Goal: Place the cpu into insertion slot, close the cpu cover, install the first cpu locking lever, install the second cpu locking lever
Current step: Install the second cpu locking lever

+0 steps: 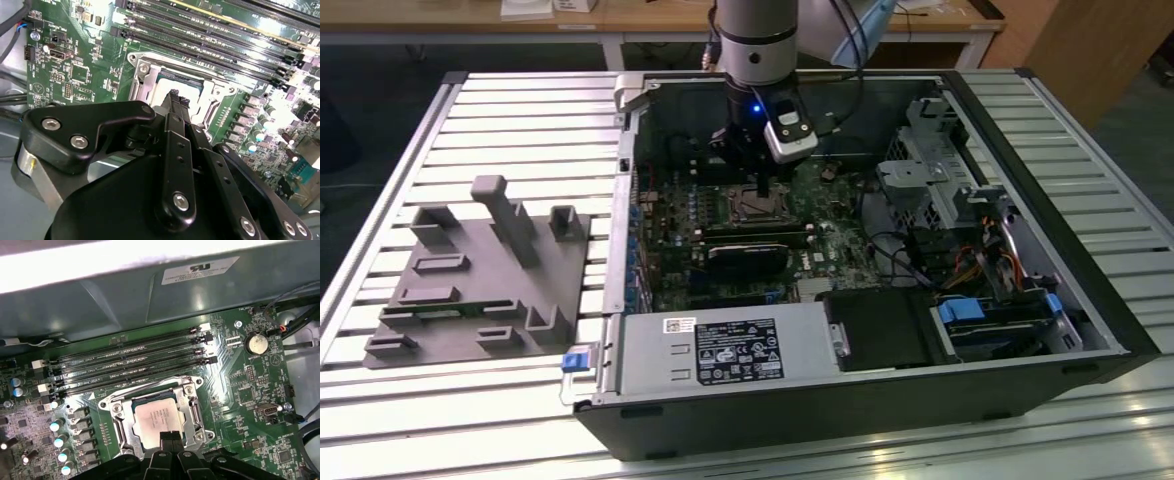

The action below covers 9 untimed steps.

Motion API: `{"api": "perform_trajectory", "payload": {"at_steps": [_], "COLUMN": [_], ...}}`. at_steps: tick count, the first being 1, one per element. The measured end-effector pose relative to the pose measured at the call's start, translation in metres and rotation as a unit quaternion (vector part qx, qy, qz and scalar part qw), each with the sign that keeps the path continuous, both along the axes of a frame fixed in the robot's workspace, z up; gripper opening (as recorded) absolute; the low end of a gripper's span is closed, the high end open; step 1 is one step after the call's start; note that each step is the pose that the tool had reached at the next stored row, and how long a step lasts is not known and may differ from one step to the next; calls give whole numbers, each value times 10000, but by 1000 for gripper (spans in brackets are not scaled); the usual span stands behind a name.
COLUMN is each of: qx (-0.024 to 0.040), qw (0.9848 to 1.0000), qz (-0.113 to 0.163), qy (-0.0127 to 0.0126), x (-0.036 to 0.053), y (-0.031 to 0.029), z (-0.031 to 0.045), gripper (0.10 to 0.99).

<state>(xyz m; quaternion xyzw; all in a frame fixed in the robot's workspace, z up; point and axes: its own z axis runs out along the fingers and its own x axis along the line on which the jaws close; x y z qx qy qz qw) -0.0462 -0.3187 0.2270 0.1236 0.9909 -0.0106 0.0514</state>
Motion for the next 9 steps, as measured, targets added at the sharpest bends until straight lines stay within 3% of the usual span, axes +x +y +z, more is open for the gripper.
{"api": "perform_trajectory", "payload": {"at_steps": [9], "qx": [0], "qw": [10000], "qz": [1], "qy": [0], "x": [0], "y": [-4], "z": [12], "gripper": [106]}}
